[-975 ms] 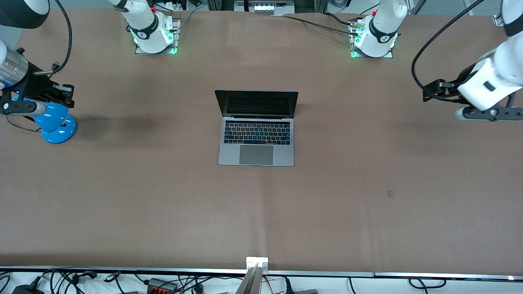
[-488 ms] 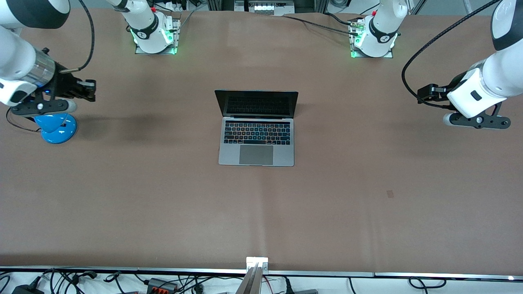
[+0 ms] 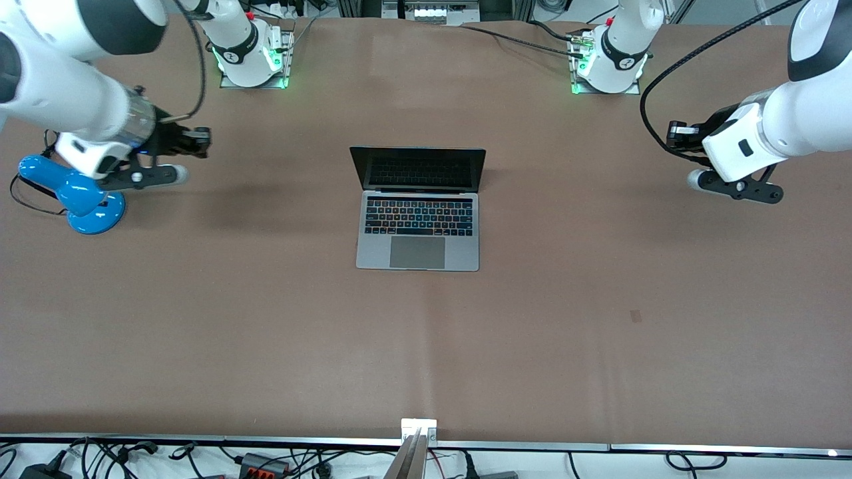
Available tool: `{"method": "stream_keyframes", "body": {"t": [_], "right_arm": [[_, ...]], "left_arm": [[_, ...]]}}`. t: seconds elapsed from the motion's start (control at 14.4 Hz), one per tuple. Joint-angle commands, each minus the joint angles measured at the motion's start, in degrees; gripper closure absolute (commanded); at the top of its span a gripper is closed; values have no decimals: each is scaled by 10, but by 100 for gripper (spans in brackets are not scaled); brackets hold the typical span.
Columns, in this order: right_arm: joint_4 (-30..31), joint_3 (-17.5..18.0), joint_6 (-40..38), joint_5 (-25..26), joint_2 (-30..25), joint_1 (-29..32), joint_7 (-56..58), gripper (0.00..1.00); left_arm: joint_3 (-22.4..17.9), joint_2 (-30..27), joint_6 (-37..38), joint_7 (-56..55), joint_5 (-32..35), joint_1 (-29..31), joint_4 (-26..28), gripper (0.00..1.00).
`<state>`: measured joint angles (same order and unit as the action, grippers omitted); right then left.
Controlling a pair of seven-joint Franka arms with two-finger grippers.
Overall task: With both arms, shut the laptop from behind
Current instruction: 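Move the left gripper and the right gripper toward the laptop screen's back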
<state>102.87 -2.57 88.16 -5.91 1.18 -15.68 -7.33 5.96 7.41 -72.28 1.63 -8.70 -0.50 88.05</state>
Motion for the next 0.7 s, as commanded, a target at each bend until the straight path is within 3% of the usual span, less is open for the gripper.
{"method": "stream_keyframes", "body": {"t": [0.0,0.07,0.49,0.63], "right_arm": [[34,-5,3,-13,-7,-50,-66,100],[43,-5,7,-17,-8,-66,-85,100],[97,-5,43,-162,-10,-84,-102,100],[114,-5,60,-173,-12,-108,-102,100]], "left_arm": [[2,-1,19,14,-42,1,12,99],[2,-1,21,14,-60,6,20,99],[3,-20,23,15,-112,6,76,99],[4,-24,7,15,-155,-1,100,99]]}}
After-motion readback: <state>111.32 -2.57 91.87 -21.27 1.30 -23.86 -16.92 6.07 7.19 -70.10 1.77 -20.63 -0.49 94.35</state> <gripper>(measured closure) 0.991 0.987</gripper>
